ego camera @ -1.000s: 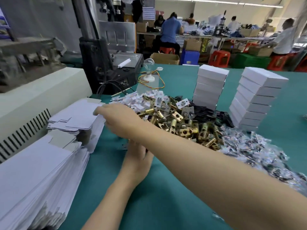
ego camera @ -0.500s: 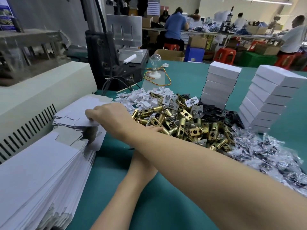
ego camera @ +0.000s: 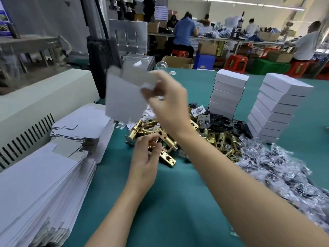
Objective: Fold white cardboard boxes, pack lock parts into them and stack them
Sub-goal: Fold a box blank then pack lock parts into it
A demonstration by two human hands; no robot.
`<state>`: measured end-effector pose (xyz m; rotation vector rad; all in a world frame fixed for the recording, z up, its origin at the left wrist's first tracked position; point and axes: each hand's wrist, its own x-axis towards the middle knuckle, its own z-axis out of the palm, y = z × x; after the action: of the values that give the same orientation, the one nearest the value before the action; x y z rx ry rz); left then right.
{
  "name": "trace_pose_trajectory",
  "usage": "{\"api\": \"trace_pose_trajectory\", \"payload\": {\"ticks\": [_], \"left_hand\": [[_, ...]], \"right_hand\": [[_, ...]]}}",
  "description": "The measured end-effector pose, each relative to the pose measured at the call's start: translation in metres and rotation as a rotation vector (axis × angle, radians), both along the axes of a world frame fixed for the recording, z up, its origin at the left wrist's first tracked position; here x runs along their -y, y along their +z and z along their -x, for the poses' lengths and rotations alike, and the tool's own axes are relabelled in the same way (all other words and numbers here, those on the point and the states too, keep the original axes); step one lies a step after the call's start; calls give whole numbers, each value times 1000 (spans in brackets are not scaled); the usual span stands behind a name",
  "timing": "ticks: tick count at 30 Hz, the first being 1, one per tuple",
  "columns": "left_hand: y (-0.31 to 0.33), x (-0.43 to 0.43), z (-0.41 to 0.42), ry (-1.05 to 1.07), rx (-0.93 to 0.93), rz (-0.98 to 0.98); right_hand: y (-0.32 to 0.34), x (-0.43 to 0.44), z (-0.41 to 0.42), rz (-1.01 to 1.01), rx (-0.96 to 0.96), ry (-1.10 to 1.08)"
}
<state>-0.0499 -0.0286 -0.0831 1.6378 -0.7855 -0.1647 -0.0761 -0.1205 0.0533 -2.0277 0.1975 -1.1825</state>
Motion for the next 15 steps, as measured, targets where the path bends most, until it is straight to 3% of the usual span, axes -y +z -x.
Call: {"api": "trace_pose_trajectory", "payload": {"ticks": [3, 5, 7, 9, 11, 12, 14, 15], "left_hand": [[9, -8, 0, 107, -395, -20], [16, -15, -1, -79, -680, 46], [28, -23, 4, -433, -887, 225], [37, -27, 15, -638, -933, 280], [41, -36, 10, -583, -858, 304], [40, -39, 9, -664, -891, 322], [31, -34, 7, -676, -803, 216], [25, -32, 15, -747, -906, 148]], "right_hand": [[0, 23, 54, -489, 15, 180], [-12, 31, 81, -612, -65, 221], [-30, 34, 96, -598, -133, 208], [-47, 35, 104, -606, -156, 214], [-63, 34, 109, -624, -133, 229], [-70, 34, 110, -595, -121, 212], [-81, 34, 112, -455, -132, 134], [-85, 34, 113, -343, -156, 84]]}}
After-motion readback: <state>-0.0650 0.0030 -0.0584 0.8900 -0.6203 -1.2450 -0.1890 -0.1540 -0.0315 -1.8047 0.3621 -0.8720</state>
